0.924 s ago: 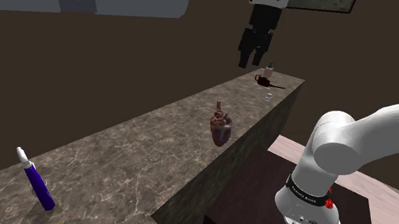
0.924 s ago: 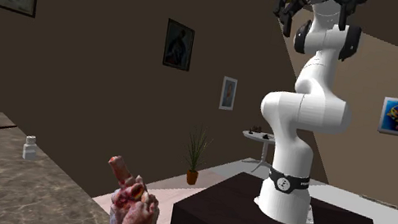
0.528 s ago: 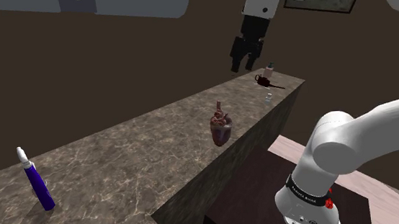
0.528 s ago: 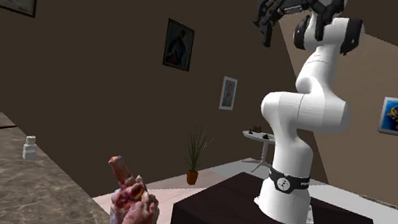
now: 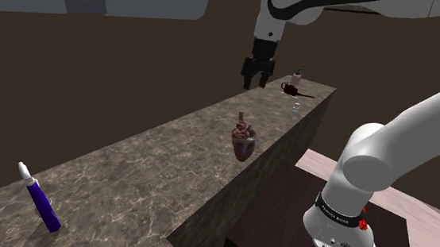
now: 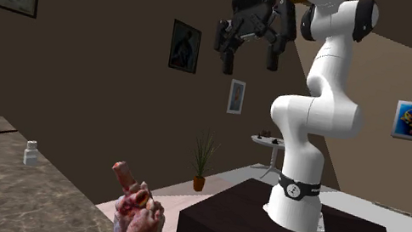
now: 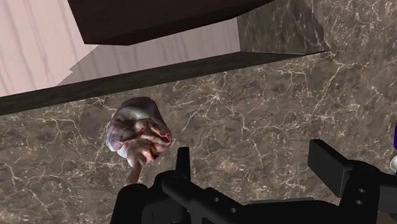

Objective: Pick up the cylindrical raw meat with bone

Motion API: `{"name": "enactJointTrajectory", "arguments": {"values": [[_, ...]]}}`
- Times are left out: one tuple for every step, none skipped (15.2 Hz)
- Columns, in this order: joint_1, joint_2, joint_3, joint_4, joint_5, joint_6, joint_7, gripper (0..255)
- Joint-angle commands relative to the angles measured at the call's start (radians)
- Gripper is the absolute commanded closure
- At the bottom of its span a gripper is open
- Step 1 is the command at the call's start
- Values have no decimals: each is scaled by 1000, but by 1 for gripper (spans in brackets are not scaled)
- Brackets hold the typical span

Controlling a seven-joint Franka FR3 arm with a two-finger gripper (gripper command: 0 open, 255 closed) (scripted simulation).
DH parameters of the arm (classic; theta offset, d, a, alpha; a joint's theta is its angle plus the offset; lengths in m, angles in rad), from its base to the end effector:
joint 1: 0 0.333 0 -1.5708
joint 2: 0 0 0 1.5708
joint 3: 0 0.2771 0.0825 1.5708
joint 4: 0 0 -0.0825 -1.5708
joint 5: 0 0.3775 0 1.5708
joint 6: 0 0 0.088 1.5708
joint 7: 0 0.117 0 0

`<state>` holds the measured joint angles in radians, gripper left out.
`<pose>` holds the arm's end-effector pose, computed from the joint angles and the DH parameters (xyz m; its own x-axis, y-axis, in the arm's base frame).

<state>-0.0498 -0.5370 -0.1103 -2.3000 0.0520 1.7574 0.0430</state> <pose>0.3984 -0.0626 0.5038 0.9806 -0.1953 -0.0136 -0.1956 -0.9749 -0.1067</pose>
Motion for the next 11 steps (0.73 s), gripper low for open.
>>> {"name": "enactJointTrajectory", "arguments": {"values": [[-11, 54, -24, 0, -1, 43, -16, 0], [-16, 84, -35, 6, -1, 62, -25, 0], [-20, 115, -47, 13, 1, 80, -33, 0], [-25, 147, -58, 20, 3, 98, -42, 0], [-29, 180, -70, 29, 6, 115, -51, 0], [-33, 212, -81, 39, 10, 132, -60, 0], [-37, 246, -92, 49, 14, 148, -70, 0], [-42, 280, -103, 61, 20, 163, -80, 0], [-46, 314, -113, 74, 26, 178, -90, 0], [-50, 349, -124, 88, 34, 191, -100, 0], [-55, 384, -133, 103, 42, 204, -111, 0]]}}
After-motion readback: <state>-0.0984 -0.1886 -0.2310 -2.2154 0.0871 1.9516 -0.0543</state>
